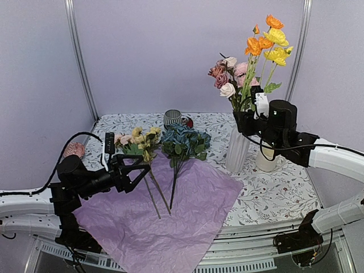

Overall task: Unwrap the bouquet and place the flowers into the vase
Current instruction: Place the fake flower in the vase, then pick up the fake flower from the flattened wrapping paper.

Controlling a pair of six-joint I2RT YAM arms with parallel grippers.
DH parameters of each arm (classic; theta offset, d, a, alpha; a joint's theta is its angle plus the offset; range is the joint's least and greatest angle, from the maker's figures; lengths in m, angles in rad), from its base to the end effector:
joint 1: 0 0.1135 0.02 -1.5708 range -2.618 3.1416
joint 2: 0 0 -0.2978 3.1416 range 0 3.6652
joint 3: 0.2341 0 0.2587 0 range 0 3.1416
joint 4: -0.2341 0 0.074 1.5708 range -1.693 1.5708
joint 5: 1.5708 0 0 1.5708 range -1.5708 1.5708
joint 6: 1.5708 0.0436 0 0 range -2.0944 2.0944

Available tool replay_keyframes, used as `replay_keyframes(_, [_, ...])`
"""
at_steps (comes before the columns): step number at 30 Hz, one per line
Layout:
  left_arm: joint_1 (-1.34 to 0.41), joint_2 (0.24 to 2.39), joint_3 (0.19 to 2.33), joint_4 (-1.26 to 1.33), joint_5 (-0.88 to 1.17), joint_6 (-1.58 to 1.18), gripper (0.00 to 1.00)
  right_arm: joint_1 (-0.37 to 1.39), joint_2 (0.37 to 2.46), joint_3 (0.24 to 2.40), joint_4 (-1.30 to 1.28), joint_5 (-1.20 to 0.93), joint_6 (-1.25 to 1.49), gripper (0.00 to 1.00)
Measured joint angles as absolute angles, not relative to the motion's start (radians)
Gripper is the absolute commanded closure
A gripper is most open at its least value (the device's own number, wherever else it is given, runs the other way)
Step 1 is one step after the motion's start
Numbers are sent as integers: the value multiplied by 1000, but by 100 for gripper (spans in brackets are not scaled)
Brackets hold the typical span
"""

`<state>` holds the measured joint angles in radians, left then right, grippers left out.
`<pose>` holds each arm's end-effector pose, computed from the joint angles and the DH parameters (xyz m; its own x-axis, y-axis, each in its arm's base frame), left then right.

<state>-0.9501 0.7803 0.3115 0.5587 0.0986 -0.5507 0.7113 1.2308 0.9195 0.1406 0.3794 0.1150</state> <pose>0.0994 -0.1464 0.2734 -0.4089 -0.3234 -0.8533 0.7658 0.3870 -0.5136 0.2313 0.1780 0.3549 -0.1657 -0.0021 -0.9862 -0.3130 0.9484 0.0506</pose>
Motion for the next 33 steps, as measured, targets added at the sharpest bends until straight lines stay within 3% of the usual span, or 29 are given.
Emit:
replay_keyframes(8, [-950,799,327,491,70,-552,2,711,1161,920,14,291,147,35])
replay_keyframes(15, [-948,799,345,381,-60,-609,3,720,1076,909,-68,79,144,35])
replay_keyframes(18, [-930,809,348,319,-113,-653,9,754,1057,909,-103,28,141,35])
replay_keyframes(26, [-771,930,360,203,-88,-785,41,855,1050,880,-75,-73,142,35])
replay_keyframes(33, [-731,1100,382,201,-6,-846,40,907,1159,815,23,-147,155,35])
